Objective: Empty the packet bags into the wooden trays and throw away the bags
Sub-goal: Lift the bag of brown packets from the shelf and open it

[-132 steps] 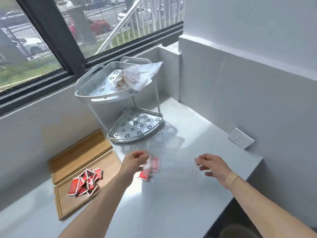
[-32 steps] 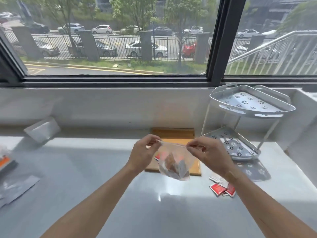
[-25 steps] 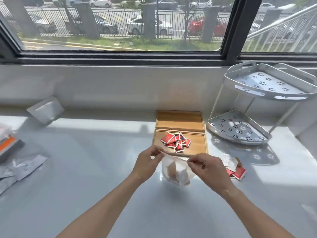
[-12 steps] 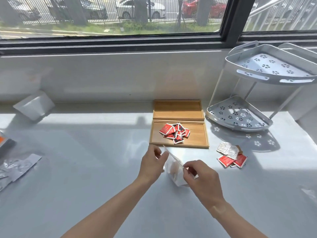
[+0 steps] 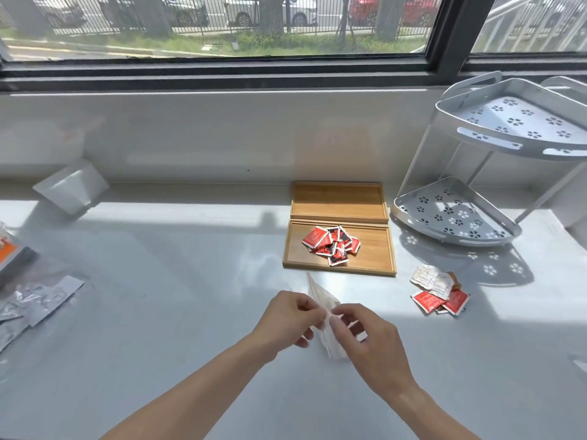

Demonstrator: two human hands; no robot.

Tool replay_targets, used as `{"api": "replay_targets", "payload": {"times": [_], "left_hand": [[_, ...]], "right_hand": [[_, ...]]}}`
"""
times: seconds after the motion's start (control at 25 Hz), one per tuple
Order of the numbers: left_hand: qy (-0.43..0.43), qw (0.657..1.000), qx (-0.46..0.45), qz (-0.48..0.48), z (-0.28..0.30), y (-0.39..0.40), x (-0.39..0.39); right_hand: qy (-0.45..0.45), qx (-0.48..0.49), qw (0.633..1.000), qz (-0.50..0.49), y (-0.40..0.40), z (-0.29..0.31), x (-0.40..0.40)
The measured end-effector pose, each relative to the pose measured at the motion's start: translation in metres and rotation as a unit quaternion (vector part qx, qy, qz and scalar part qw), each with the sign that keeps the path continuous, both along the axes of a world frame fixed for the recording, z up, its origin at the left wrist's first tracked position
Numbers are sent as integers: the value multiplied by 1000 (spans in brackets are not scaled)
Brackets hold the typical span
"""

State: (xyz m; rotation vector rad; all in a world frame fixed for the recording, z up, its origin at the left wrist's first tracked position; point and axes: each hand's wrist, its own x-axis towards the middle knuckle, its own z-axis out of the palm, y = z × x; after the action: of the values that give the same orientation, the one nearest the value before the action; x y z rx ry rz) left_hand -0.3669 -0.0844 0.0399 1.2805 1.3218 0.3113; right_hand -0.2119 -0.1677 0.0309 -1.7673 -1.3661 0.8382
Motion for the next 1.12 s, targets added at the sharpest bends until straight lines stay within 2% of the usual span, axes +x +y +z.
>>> {"api": "replay_targets", "payload": {"times": [0.2,0.36,0.52,0.88,1.12], "left_hand": [[37,998,40,-45,-2,2,3],[42,996,49,-68,-2,2,7],[12,994,38,-98,-4,4,5],[-60,995,-3,-85,-8,7,1],[-22,993,27,-111,-6,5,3]], "right_hand": [[148,-136,980,-2,28,12,8],[187,-221,957,21,40,18,14],[209,-239,948,35,44,20,19],[212,-225,949,67,45,17,28],[80,-210,968,111,45,15,29]]}}
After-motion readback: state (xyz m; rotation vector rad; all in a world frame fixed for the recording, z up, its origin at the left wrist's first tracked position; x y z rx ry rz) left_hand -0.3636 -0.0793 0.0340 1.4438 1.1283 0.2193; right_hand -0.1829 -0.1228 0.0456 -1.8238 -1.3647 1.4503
